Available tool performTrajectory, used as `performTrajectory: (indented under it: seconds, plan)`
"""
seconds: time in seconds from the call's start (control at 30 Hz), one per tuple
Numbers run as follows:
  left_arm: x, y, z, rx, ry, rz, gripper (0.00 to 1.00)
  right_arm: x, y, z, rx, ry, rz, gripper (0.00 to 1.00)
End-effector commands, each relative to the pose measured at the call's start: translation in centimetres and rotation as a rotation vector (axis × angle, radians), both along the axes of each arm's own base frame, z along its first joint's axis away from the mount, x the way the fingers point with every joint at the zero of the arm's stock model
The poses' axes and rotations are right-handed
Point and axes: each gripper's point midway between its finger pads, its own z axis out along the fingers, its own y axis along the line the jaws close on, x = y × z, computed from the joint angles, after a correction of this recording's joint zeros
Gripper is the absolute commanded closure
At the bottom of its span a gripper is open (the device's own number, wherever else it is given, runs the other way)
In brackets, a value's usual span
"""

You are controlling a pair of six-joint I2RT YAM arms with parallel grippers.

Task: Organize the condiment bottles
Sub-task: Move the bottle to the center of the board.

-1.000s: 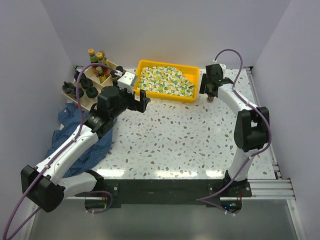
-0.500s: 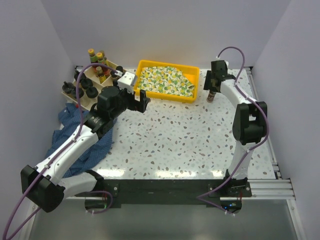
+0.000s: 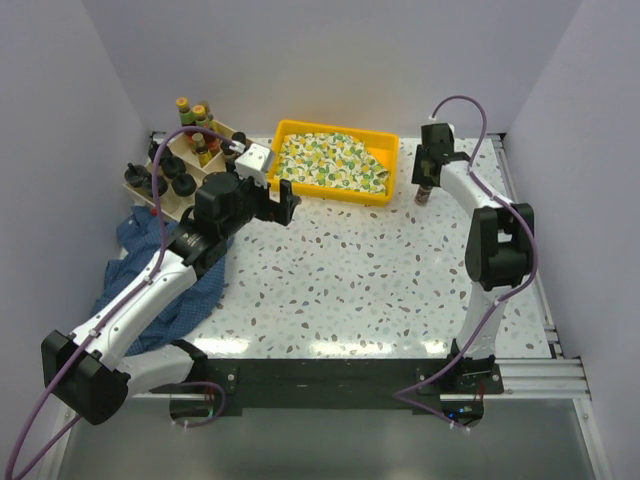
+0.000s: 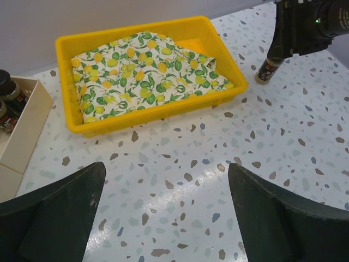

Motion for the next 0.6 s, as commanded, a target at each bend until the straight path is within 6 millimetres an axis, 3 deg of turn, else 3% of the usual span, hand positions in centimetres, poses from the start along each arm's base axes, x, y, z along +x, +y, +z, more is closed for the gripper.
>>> performTrajectory:
  seconds: [0.0, 0.07, 0.1, 0.13, 0.2, 0.23, 0.3, 0.33, 0.4, 0.5, 0.57]
  plan:
    - [0.0, 0.3, 2.2, -0.040, -0.069, 0.018, 0.00, -2.3, 0.2, 3.9, -0.002, -0.065, 0.025, 0.65]
    - [0.0, 0.5, 2.3, -0.039, -0.072, 0.030, 0.00, -4.1, 1.0, 3.0, 0.007, -0.034, 0.048, 0.65]
    - [0.1, 0.7, 2.3, -0.038, -0.071, 0.047, 0.00, -4.9, 1.5, 4.3, 0.014, -0.059, 0.059, 0.65]
    - [0.1, 1.0, 2.3, -0.037, -0.070, 0.060, 0.00, -6.4, 2.4, 3.1, 0.007, -0.030, 0.081, 0.65]
    - [0.2, 1.8, 2.5, -0.042, -0.083, 0.100, 0.00, -8.1, 3.6, 4.2, 0.007, -0.058, 0.112, 0.65]
    - [0.2, 2.0, 2.8, -0.048, -0.094, 0.114, 0.00, -9.5, 5.0, 3.0, 0.006, -0.037, 0.151, 0.65]
    - [0.1, 2.6, 3.1, -0.052, -0.105, 0.141, 0.00, -11.0, 6.5, 3.7, 0.024, -0.058, 0.182, 0.65]
    - [0.1, 2.7, 3.1, -0.054, -0.107, 0.149, 0.00, -12.2, 8.2, 2.8, 0.041, -0.042, 0.233, 0.65]
    - [0.1, 3.1, 3.1, -0.057, -0.110, 0.171, 0.00, -13.2, 10.1, 2.9, 0.063, -0.053, 0.280, 0.65]
    - [0.3, 3.5, 3.0, -0.056, -0.110, 0.193, 0.00, -15.7, 15.6, 3.4, 0.095, -0.077, 0.412, 0.65]
    - [0.4, 3.7, 2.9, -0.051, -0.107, 0.205, 0.00, -16.5, 17.7, 3.8, 0.096, -0.097, 0.447, 0.65]
